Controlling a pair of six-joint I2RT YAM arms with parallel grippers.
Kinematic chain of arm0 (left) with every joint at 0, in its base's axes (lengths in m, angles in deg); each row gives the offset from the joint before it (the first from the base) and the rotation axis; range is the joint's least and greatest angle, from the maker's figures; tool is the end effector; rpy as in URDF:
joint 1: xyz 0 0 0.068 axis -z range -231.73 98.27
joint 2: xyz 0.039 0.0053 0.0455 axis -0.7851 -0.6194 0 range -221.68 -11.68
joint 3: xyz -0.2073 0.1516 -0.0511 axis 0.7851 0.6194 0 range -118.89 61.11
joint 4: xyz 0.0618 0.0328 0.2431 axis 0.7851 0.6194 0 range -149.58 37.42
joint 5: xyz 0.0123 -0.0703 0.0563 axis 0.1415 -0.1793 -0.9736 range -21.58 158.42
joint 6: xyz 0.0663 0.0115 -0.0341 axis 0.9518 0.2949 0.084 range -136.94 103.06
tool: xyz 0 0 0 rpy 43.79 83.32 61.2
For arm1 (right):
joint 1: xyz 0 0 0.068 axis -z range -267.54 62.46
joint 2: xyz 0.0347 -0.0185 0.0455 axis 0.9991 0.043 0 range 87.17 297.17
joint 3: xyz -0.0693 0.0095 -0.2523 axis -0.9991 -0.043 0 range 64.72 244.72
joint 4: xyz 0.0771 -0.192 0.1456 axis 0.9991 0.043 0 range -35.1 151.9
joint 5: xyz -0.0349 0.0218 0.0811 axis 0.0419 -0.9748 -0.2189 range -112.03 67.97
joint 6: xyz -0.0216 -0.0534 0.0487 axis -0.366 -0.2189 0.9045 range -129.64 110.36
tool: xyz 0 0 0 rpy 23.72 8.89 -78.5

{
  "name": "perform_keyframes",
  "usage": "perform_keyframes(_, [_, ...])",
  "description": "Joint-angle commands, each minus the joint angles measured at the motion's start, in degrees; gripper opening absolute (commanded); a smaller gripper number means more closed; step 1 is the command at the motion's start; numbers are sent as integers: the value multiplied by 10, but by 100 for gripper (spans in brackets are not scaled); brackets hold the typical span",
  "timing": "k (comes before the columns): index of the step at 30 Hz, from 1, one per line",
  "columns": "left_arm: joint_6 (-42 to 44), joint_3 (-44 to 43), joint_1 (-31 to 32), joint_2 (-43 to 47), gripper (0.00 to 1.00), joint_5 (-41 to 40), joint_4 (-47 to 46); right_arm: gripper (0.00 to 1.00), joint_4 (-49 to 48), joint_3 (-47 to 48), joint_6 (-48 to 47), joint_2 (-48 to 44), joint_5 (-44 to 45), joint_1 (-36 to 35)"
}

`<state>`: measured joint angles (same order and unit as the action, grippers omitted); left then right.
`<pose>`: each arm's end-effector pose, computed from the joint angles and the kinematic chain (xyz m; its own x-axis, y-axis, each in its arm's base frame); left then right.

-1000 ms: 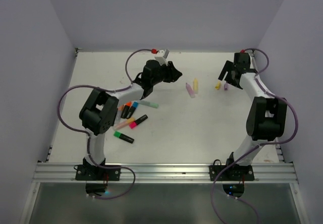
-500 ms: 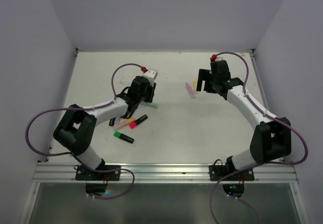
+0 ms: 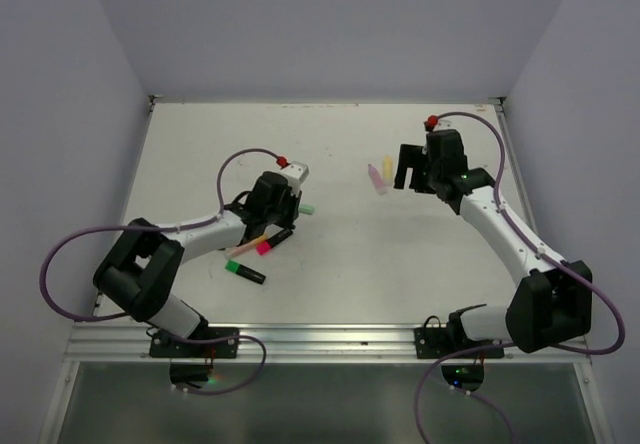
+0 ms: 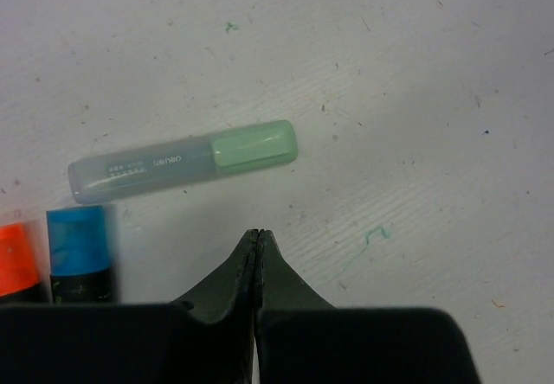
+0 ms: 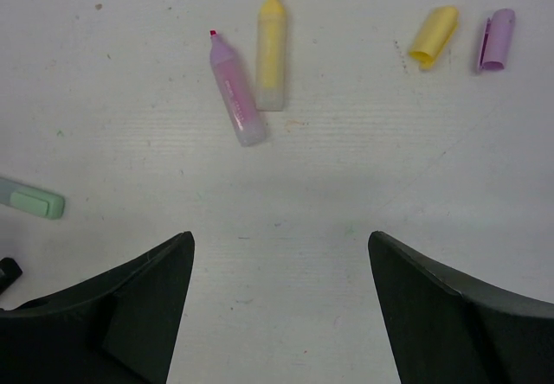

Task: Open the pen caps

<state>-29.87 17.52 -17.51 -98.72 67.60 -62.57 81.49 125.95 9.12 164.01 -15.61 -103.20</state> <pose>0.2686 -0.1815 0.1577 -0.6469 0.1694 -0.7435 0.4192 0.8935 -0.1611 0.2981 0.0761 0.2616 -0.6730 0.1431 -0.7257 0.0294 0.9855 0.1671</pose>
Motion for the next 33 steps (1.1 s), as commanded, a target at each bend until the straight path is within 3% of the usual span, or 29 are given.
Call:
perform_keyframes(1, [-10,-29,4,-37,0,35,-25,85,-9,-14,-7,-16,-1,-2])
perform_keyframes(11, [8,-112,4,-147,0,42,-18,85,-15,-29,-7,-32,14,-2])
perform_keyframes(19, [41,-239,-17,-253,0,37,15,85,-14,-31,-6,-32,19,-2])
perform_keyframes(24, [63,-270,-33,-251,2,48,-13,85,-12,-36,-10,-34,24,-2])
perform_keyframes(27, [77,-254,-37,-206,9,43,-23,85,-8,-37,-10,-34,25,-2])
perform_keyframes(31, [103,-185,-41,-132,29,27,-69,85,-15,-41,-9,-37,19,-2])
perform_keyframes(33, [106,-170,-49,-113,33,28,-54,85,-18,-40,-5,-36,12,-2])
